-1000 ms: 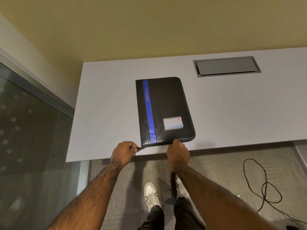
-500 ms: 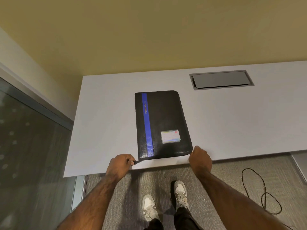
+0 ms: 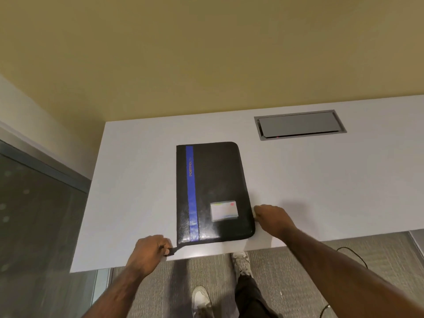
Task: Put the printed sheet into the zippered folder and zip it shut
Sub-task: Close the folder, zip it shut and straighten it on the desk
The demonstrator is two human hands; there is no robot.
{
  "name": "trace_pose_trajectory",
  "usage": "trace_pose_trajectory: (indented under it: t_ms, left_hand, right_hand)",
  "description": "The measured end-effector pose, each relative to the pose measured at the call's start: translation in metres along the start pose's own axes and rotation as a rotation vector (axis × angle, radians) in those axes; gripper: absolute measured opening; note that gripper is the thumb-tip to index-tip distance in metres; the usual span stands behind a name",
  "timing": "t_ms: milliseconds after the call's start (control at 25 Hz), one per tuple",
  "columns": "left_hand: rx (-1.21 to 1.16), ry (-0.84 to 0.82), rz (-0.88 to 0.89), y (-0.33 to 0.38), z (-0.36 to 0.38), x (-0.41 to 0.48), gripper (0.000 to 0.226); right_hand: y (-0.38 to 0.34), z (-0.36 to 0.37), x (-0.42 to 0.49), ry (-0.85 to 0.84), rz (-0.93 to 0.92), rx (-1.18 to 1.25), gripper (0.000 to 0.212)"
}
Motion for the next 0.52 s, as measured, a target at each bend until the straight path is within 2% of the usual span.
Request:
trace_pose_trajectory:
  t_ms: [200,520]
  left_hand:
    - [0.089,-0.039,-0.042,0.014,-0.007,0.006,0.021]
    - [0.369,-0.128,-0.198,0.035,-0.014,0.015,0.011]
  right_hand:
    - [0.018,-0.015,0.033,-0.093,-0.158,-0.044,0.026]
    - [0.052,-0.062,0.101,0.009,-0.284,-0.033,0.023]
Point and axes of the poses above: each hand's wrist, its own x-axis towards the middle knuckle, its own z-axis out of the palm, y = z × x, the point moved 6 cm from there along x, towards the middle knuckle, and after that the axes turned 11 degrees about -z, right-handed, at the moved point
